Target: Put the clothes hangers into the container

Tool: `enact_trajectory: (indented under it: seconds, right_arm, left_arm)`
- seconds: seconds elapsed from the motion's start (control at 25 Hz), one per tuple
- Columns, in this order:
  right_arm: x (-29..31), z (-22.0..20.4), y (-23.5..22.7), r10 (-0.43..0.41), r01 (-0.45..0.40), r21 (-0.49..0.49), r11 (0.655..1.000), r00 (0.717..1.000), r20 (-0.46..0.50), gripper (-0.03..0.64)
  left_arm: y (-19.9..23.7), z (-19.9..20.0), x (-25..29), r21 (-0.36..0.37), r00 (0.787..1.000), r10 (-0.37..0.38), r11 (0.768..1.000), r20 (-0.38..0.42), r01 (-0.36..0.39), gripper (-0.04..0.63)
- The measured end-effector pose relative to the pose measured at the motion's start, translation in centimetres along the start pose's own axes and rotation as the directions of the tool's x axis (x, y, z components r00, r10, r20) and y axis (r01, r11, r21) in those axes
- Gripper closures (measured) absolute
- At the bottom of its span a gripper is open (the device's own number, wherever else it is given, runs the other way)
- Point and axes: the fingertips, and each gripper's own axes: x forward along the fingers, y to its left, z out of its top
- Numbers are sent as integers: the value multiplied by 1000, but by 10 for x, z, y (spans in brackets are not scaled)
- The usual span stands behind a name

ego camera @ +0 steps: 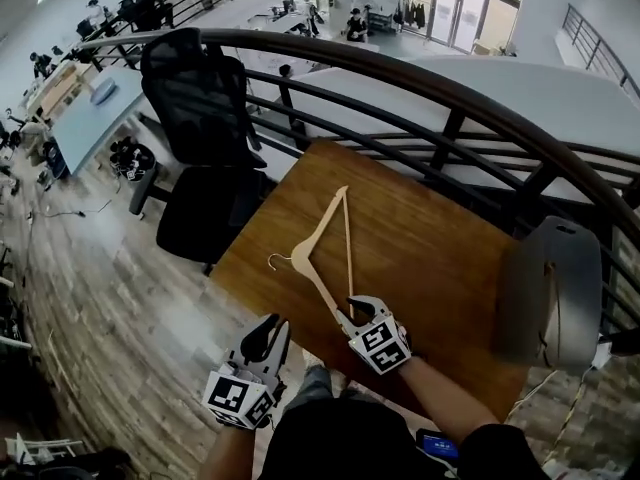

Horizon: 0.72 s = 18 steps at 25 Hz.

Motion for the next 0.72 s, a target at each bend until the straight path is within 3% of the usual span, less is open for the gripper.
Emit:
enact_trajectory:
  seconds: [0.32, 0.6, 0.72]
  right_arm:
    - [63, -39, -3, -25, 26, 1, 1000, 981, -190, 472]
    - [76, -59, 11, -68, 83, 41, 996, 958, -279, 465]
    - [80, -70, 11, -77, 101, 61, 993, 949, -307, 497]
  left_arm:
    - [12, -29, -38, -17, 997, 65, 998, -29, -66, 518]
    - [38, -42, -67, -13, 997, 40, 999, -59, -41, 518]
    - [44, -53, -59, -22, 996, 12, 1000, -84, -14, 518]
